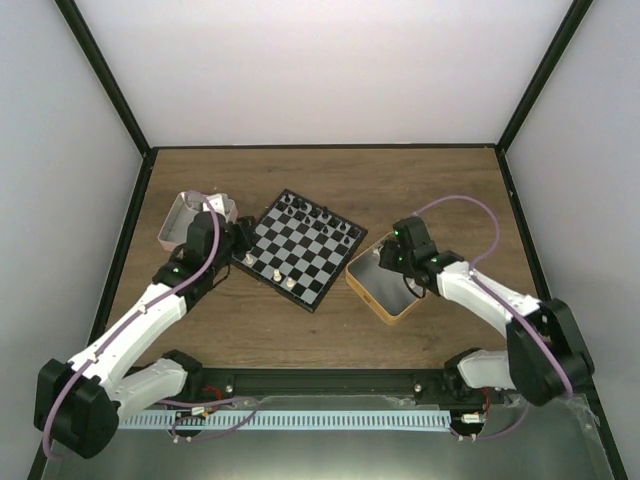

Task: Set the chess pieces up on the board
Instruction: Pick up the chess piece from the storage box.

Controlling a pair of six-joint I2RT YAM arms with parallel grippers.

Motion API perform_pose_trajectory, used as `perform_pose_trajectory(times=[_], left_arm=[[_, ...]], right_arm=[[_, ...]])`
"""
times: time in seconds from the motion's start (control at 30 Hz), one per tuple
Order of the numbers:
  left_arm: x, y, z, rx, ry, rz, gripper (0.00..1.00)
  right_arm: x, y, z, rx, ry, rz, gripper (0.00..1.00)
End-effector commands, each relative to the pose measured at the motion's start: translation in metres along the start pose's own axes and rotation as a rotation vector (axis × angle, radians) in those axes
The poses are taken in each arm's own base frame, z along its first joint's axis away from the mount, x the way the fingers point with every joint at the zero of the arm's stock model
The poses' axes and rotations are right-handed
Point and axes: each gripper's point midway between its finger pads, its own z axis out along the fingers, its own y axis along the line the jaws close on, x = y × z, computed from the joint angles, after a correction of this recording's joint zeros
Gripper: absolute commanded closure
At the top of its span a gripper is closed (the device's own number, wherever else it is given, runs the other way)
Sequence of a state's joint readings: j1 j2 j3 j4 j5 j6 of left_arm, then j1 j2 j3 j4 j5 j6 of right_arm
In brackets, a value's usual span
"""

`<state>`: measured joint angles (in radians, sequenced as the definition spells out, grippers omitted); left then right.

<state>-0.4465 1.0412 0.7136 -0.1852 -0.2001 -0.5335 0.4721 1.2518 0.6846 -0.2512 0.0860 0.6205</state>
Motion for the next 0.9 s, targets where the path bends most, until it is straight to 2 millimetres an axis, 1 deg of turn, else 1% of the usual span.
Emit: perform_pose_trajectory(times=[0.0, 0.17, 0.37, 0.6, 0.77, 0.87], left_arm=[[-0.021, -0.025, -0.016, 0.130, -0.058, 0.006, 0.40], [-0.025, -0.027, -0.022, 0.147, -0.078, 0.005, 0.38], [-0.018, -0.028, -0.021, 0.167, -0.067, 0.005, 0.38], [-0.014, -0.031, -0.016, 0.182, -0.053, 0.001, 0.38], [-0.011, -0.030, -0.013, 0.182, -0.042, 0.002, 0.37], [-0.011, -0.030, -0.013, 0.182, -0.042, 0.002, 0.37]], right_arm=[[0.004, -0.013, 0.017, 0.098, 0.071, 0.072, 0.53], [0.005, -0.022, 0.040, 0.190, 0.106, 0.111, 0.58], [0.006, -0.032, 0.051, 0.268, 0.112, 0.119, 0.59], [0.011, -0.044, 0.057, 0.335, 0.119, 0.104, 0.61], [0.016, -0.050, 0.056, 0.366, 0.125, 0.086, 0.63], [0.022, -0.053, 0.055, 0.368, 0.143, 0.074, 0.66]])
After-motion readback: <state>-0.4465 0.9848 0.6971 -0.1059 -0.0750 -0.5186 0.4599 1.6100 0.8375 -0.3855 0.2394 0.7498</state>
